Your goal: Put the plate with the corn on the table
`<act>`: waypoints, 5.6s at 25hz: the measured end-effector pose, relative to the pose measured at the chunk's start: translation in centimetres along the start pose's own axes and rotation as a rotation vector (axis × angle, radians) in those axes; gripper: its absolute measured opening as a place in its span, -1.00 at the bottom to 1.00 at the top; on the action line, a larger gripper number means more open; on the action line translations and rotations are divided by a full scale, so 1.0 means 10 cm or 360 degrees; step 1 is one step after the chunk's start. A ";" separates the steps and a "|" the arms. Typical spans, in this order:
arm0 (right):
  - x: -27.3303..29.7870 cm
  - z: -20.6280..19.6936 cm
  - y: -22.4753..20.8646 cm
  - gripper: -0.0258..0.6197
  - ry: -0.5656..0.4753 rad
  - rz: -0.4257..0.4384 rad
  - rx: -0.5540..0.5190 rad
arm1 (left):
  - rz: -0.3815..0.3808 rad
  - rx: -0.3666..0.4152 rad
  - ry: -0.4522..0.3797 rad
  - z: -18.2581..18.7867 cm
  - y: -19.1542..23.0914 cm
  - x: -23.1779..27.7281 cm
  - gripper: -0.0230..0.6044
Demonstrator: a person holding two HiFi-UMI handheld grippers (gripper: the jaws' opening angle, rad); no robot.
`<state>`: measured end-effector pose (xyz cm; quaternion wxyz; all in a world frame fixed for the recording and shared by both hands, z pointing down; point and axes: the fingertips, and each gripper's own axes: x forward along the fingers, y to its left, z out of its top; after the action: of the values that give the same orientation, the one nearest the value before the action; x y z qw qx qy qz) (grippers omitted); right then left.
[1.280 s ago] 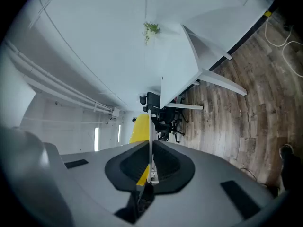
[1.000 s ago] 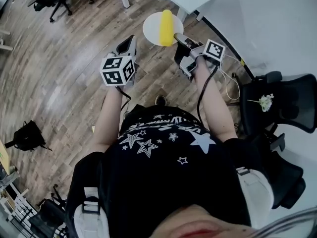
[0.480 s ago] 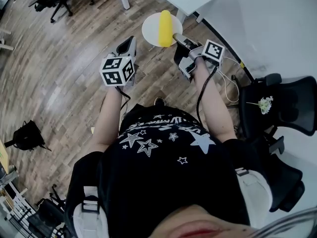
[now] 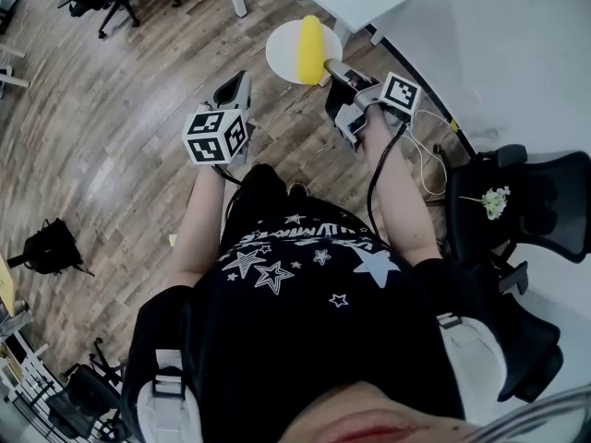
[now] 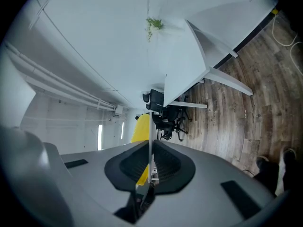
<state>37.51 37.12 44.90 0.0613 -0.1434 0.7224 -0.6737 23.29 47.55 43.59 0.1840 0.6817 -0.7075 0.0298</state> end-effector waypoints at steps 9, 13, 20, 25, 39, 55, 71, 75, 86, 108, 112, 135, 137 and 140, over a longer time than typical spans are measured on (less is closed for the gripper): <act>0.52 0.20 0.02 -0.84 -0.0023 0.0003 -0.0021 | -0.0019 -0.0060 -0.0015 0.11 0.48 0.37 -0.91; 0.89 0.32 0.05 -0.84 -0.0045 0.0013 -0.0026 | -0.0047 -0.0059 -0.0003 0.22 0.81 0.62 -0.91; 1.62 0.67 0.10 -0.84 -0.0081 0.0036 -0.0047 | -0.0093 -0.0033 0.0001 0.54 1.39 1.20 -0.91; 2.16 0.94 0.13 -0.84 -0.0105 0.0066 -0.0046 | -0.0129 0.0000 0.0001 0.79 1.80 1.65 -0.91; 3.07 1.29 0.22 -0.83 -0.0233 0.0005 -0.0019 | -0.0219 -0.0005 0.0000 1.28 2.65 2.20 -0.91; 3.46 1.51 0.30 -0.84 -0.0281 0.0041 -0.0027 | -0.0282 -0.0024 0.0031 1.40 3.02 2.55 -0.91; 4.20 3.09 -0.04 -0.84 -0.0346 0.0048 0.0008 | -0.0228 0.0019 0.0082 1.81 3.38 4.02 -0.91; 4.48 3.54 -0.06 -0.83 -0.0338 0.0053 -0.0018 | -0.0223 0.0028 0.0098 1.97 3.48 4.53 -0.91; 5.03 4.68 -0.14 -0.83 -0.0358 0.0056 0.0008 | -0.0252 0.0051 0.0121 2.43 3.54 5.80 -0.91; 5.66 5.78 -0.38 -0.83 -0.0490 0.0009 0.0025 | -0.0368 0.0121 0.0200 2.80 3.72 7.20 -0.91; 5.83 5.97 -0.39 -0.83 -0.0581 0.0000 0.0023 | -0.0478 0.0168 0.0226 2.93 3.81 7.62 -0.91; 6.67 6.98 -0.76 -0.83 -0.0997 -0.0114 0.0011 | -0.0958 0.0312 0.0363 3.33 4.10 9.67 -0.91; 6.72 7.03 -0.82 -0.83 -0.1010 -0.0141 0.0012 | -0.0985 0.0306 0.0377 3.33 4.08 9.81 -0.91; 6.78 7.13 -0.91 -0.82 -0.1039 -0.0152 0.0022 | -0.1020 0.0317 0.0404 3.29 4.05 10.00 -0.91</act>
<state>-5.71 -51.16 55.00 0.2589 -0.3851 0.6525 -0.5990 -23.74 -54.67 51.48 0.2031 0.8744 -0.4228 0.1239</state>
